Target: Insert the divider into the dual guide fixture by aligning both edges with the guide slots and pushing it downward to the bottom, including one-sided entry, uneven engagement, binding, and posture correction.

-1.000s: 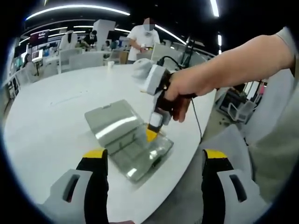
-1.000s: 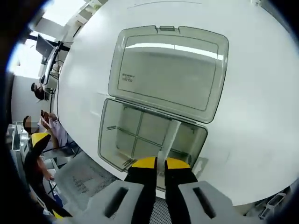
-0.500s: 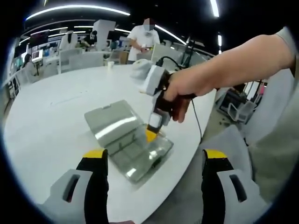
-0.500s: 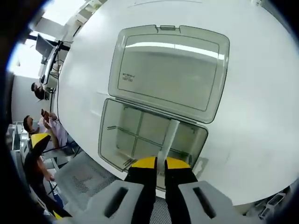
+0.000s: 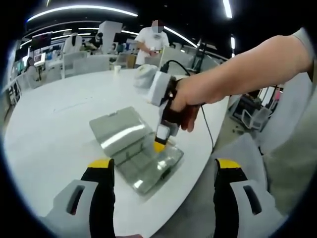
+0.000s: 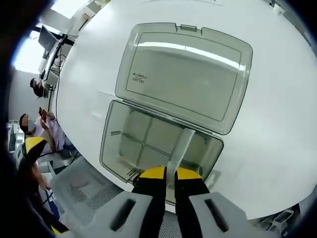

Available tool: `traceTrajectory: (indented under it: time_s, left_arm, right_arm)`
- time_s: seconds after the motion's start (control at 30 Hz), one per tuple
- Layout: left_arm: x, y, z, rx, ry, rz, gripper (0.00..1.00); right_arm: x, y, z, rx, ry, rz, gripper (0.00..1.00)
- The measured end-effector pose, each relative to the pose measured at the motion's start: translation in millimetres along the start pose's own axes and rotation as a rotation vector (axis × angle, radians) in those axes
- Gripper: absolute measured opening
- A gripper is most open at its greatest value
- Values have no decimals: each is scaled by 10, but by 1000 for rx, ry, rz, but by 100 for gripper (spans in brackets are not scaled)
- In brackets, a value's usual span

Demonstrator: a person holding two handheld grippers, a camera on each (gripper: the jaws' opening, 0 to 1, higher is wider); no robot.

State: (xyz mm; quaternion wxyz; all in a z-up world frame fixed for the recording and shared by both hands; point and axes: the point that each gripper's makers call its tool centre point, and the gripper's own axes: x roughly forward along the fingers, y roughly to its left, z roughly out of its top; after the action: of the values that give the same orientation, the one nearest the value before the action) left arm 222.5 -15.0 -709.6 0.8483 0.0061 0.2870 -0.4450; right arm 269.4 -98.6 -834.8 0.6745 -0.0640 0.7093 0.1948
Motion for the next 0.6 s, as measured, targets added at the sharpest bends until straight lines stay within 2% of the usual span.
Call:
traceTrajectory:
  time_s: [0.6]
  left_arm:
    - [-3, 15, -19, -5, 3, 3, 80]
  right_arm:
    - [78, -3, -18, -40, 39, -68, 0]
